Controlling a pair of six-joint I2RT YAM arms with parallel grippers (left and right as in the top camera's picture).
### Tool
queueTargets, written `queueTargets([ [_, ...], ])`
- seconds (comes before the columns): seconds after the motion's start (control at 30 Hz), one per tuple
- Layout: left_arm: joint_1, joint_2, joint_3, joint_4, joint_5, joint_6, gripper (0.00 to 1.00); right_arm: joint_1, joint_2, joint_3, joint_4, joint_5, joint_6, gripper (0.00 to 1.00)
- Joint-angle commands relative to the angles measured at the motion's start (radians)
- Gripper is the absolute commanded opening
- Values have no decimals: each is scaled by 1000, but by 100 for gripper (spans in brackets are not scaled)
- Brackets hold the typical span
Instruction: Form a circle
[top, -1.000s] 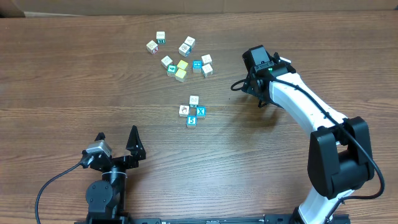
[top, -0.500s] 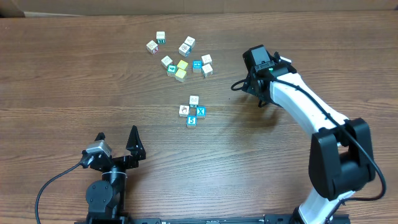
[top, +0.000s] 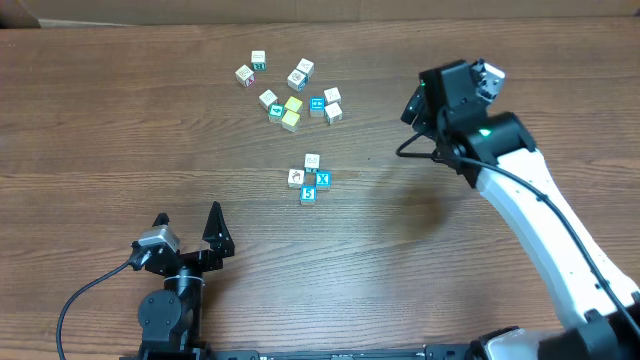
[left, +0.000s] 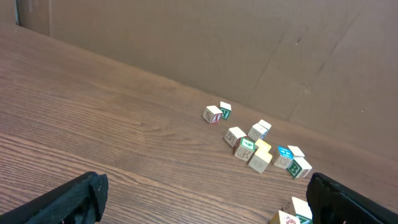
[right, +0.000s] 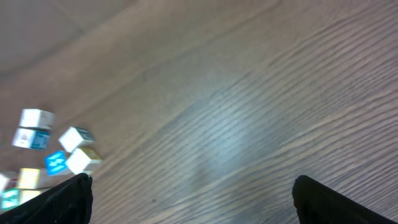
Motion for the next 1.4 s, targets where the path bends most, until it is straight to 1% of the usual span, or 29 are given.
queueTargets([
  [0.0,6,-11,-4,2,-2,2,100,0,-63,16,2,14,0,100],
  [0.37,6,-11,-4,2,-2,2,100,0,-293,-66,-27,14,0,100],
  [0.5,6,-11,-4,2,-2,2,99,0,-301,-66,-62,14,0,100],
  [0.73,6,-11,-4,2,-2,2,100,0,-292,-110,-62,14,0,100],
  [1.1,6,-11,-4,2,-2,2,99,0,-294,-315,-56,14,0,100],
  [1.2,6,-11,-4,2,-2,2,100,0,-294,-389,-24,14,0,100],
  [1.37,6,-11,-4,2,-2,2,99,0,-302,-513,167,14,1,100],
])
